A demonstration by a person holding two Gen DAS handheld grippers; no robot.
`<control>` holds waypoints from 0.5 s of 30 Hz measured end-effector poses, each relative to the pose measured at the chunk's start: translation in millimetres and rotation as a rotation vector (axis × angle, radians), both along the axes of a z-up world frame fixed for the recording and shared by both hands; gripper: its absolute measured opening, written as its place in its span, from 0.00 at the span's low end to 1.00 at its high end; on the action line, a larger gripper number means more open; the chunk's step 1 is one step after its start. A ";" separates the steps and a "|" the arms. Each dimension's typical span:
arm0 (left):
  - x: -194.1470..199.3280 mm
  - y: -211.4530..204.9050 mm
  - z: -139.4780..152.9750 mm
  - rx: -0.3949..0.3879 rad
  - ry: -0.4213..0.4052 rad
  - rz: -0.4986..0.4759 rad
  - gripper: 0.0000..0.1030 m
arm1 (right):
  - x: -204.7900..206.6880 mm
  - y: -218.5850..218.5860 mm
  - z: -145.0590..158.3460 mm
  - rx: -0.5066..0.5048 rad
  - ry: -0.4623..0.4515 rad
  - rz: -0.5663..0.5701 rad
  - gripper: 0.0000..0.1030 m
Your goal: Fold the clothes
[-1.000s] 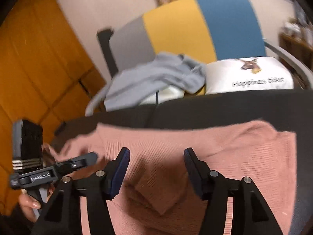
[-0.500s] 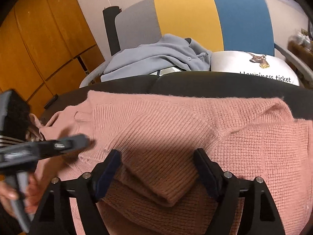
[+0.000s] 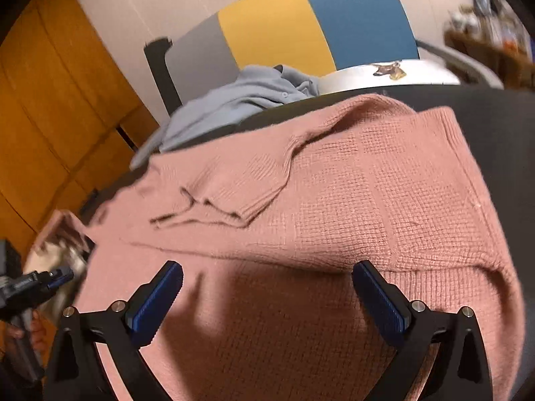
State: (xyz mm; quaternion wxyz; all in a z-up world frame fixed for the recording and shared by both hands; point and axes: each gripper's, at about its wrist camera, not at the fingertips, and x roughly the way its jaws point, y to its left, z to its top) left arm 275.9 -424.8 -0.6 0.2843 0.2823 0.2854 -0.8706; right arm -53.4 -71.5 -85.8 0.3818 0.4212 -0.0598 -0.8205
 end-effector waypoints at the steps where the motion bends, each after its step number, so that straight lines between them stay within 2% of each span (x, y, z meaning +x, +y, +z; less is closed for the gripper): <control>1: 7.9 -0.6 14.6 -0.071 -0.028 0.006 0.28 | -1.9 0.4 -0.7 -0.005 -0.004 -0.001 1.00; 2: 13.5 -0.1 25.0 -0.147 -0.069 0.013 0.31 | -2.6 0.1 -1.1 -0.003 -0.003 0.000 1.00; 4: 19.7 6.1 42.0 -0.355 -0.181 0.009 0.38 | -2.2 -0.6 -1.2 0.003 0.001 0.003 1.00; 6: 16.0 9.1 45.1 -0.471 -0.281 -0.035 0.42 | -2.3 0.6 -1.5 -0.002 0.000 0.004 1.00; 8: 5.8 7.1 39.0 -0.477 -0.345 -0.111 0.46 | -3.0 4.3 -2.2 -0.023 -0.008 0.004 1.00; 11: -16.9 1.7 22.4 -0.466 -0.432 -0.203 0.47 | -3.8 6.3 -2.9 -0.052 -0.019 0.003 1.00; 15: -44.0 -8.7 3.7 -0.524 -0.548 -0.185 0.47 | -2.4 7.4 -3.1 -0.065 -0.024 0.003 1.00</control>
